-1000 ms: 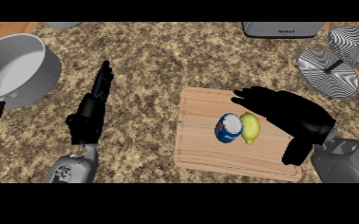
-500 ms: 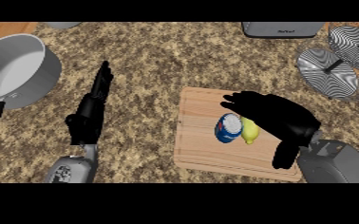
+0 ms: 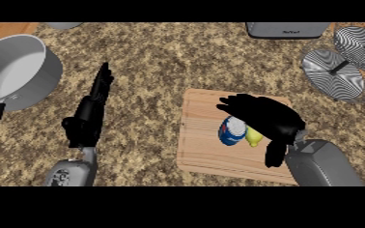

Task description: Pick the can from the cutting board and place it in the tiered basket

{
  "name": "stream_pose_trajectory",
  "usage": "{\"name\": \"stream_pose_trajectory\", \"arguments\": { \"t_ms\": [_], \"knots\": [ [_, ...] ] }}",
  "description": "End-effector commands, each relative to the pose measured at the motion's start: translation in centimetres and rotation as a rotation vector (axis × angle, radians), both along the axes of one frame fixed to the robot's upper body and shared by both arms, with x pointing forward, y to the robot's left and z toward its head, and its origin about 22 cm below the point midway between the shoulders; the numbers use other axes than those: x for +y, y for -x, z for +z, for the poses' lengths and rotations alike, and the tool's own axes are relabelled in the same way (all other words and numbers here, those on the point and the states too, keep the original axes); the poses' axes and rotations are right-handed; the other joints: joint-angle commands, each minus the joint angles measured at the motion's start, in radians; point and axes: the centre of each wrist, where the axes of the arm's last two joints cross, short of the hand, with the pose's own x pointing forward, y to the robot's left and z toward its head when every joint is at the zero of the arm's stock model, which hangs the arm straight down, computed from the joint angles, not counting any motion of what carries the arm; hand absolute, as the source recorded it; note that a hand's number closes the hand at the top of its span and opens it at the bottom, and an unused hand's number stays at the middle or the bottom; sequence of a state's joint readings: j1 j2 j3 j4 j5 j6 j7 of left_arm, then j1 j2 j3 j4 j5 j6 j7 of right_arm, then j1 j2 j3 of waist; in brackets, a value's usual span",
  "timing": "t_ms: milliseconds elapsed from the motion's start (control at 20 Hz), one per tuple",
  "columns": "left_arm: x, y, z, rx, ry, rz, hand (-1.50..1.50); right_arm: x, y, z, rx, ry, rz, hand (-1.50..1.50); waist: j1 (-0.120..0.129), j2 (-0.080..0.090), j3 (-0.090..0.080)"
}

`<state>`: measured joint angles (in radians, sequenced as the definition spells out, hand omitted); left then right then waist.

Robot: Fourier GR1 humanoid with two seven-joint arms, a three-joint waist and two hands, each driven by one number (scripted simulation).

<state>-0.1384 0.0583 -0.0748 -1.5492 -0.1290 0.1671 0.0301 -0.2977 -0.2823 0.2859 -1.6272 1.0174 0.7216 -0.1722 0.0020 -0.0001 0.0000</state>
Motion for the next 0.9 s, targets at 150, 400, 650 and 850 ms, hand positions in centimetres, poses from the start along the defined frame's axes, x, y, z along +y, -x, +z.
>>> {"name": "stream_pose_trajectory", "arguments": {
  "t_ms": [150, 400, 650, 850],
  "knots": [
    [-0.7, -1.6, 0.7, 0.011, -0.008, -0.001, 0.0, 1.8, -0.6, -0.6, 0.013, 0.004, -0.011, -1.5, -0.001, 0.0, 0.0],
    [-1.0, 1.4, 0.2, -0.006, -0.01, 0.0, 0.0, -1.2, -0.7, -3.4, 0.011, -0.027, -0.001, -1.5, 0.001, 0.0, 0.0],
    [-0.1, 0.2, 0.1, -0.007, -0.003, 0.011, 0.0, -1.1, 0.6, -4.2, 0.021, -0.022, -0.009, -1.5, -0.002, 0.0, 0.0],
    [-0.1, 0.6, 1.5, 0.004, 0.006, 0.011, 0.0, 1.3, -0.1, -6.3, 0.037, -0.055, -0.014, -1.5, 0.001, 0.0, 0.0]
  ]
}}
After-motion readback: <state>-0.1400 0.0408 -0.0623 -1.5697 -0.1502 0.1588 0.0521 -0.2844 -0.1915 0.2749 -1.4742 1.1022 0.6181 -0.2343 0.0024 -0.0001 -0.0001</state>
